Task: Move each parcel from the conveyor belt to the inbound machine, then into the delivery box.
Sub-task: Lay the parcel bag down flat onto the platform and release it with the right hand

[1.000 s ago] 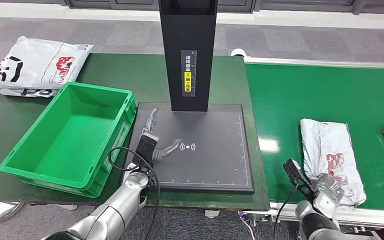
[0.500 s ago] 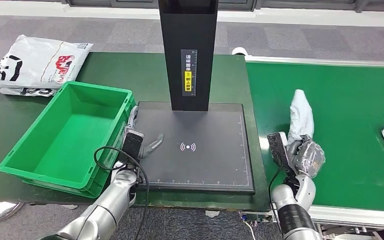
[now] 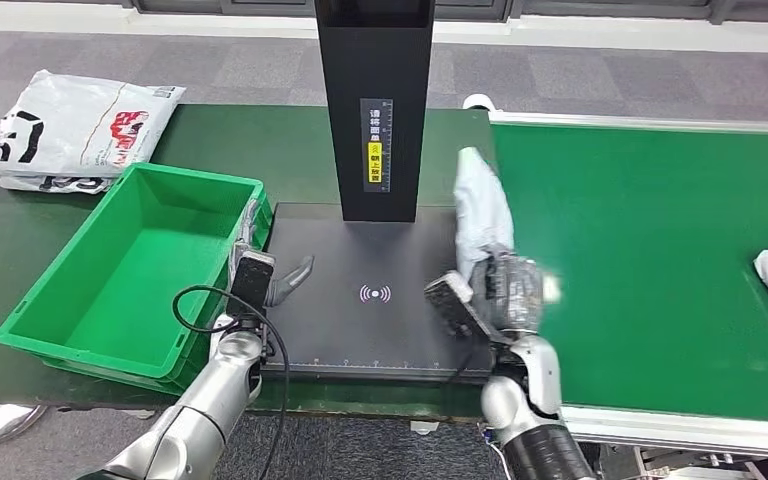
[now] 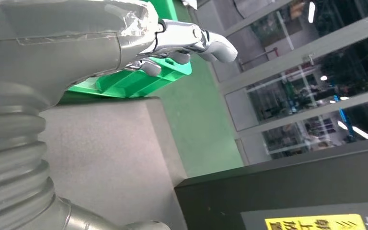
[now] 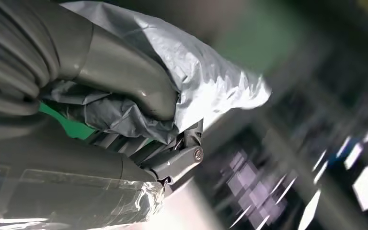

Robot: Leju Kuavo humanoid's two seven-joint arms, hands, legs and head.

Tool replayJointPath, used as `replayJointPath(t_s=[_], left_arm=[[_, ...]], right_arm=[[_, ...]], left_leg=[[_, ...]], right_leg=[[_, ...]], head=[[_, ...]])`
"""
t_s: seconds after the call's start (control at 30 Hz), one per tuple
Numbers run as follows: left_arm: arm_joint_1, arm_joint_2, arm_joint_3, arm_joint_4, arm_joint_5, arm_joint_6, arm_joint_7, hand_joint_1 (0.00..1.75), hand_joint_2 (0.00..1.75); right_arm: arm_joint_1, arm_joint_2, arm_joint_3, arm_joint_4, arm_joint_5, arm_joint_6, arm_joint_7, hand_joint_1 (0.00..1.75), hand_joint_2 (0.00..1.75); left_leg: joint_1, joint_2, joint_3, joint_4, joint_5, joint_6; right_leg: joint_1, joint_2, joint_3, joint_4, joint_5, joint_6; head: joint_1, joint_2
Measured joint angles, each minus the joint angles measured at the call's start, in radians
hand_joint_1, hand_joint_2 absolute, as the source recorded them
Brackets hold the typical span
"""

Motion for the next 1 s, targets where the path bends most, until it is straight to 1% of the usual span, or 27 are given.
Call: replayJointPath(t_s=[0.1,0.2,0.27,0.37,0.5,0.6,0.8,0.9,1.0], left_arm=[[0.0,-0.001,0.0,-0.004,0.001,-0.022,-0.009,0.0,1.75],[0.0,-0.005,0.0,0.002,0.008,-0.024,-0.016,0.0,1.75],[0.0,-0.008,0.0,0.005,0.012,-0.026,-0.02,0.0,1.75],[0.0,-0.011,0.0,0.006,0.018,-0.034,-0.021,0.0,1.75],[0.0,-0.013,0.0,0.008,0.02,-0.043,-0.021,0.0,1.75],[-0.001,-0.015,0.0,0.01,0.021,-0.043,-0.021,0.0,1.75],[0.001,-0.016,0.0,0.01,0.035,-0.041,-0.021,0.0,1.75],[0.009,-0.016,0.0,-0.003,0.049,-0.041,-0.022,0.0,1.75],[0.016,-0.016,0.0,-0.017,0.064,-0.047,-0.022,0.0,1.75]], right_arm=[[-0.001,0.013,0.12,0.019,-0.004,0.061,0.01,1.75,1.75],[-0.001,0.022,0.207,0.053,-0.029,0.102,0.004,1.75,1.75],[-0.001,0.023,0.25,0.068,-0.05,0.129,0.0,1.75,1.75],[-0.002,0.022,0.285,0.086,-0.079,0.172,0.004,1.75,1.75],[-0.003,0.017,0.303,0.115,-0.102,0.208,0.009,0.0,1.75],[-0.001,0.015,0.305,0.128,-0.133,0.192,0.01,0.0,1.75],[0.01,0.008,0.277,0.13,-0.248,0.089,-0.033,0.0,1.75],[0.023,0.006,0.235,0.11,-0.335,0.004,-0.092,0.0,1.75],[0.031,0.005,0.185,0.087,-0.431,-0.048,-0.162,0.0,1.75]], left_leg=[[0.0,-0.001,0.0,0.0,0.0,-0.001],[0.0,-0.001,-0.001,0.0,0.0,-0.001],[0.0,-0.001,-0.001,0.0,0.0,-0.001],[0.0,-0.001,-0.001,0.0,0.0,-0.001],[-0.001,-0.001,-0.001,0.0,0.0,-0.001],[-0.001,-0.001,-0.001,0.0,0.0,-0.001],[0.0,0.0,-0.001,0.0,0.0,-0.001],[-0.001,0.0,-0.001,0.0,0.0,-0.001],[-0.001,0.0,-0.001,0.0,0.0,-0.001]], right_leg=[[0.0,-0.001,0.0,0.001,-0.001,-0.001],[0.0,-0.001,-0.001,0.001,-0.001,-0.001],[0.0,-0.001,-0.001,0.001,-0.001,-0.001],[-0.001,-0.001,-0.001,0.001,-0.001,-0.001],[-0.001,-0.001,-0.001,0.001,-0.001,-0.001],[-0.001,-0.001,-0.001,0.001,-0.001,-0.001],[-0.001,-0.001,-0.001,0.001,-0.001,-0.001],[-0.001,-0.001,-0.001,0.001,-0.001,-0.001],[-0.001,-0.001,-0.001,0.001,-0.001,-0.001]], head=[[0.0,0.0],[0.0,0.0],[0.0,0.0],[0.0,0.0],[0.0,0.0],[0.0,0.0],[0.0,0.0],[0.0,0.0],[0.0,0.0]])
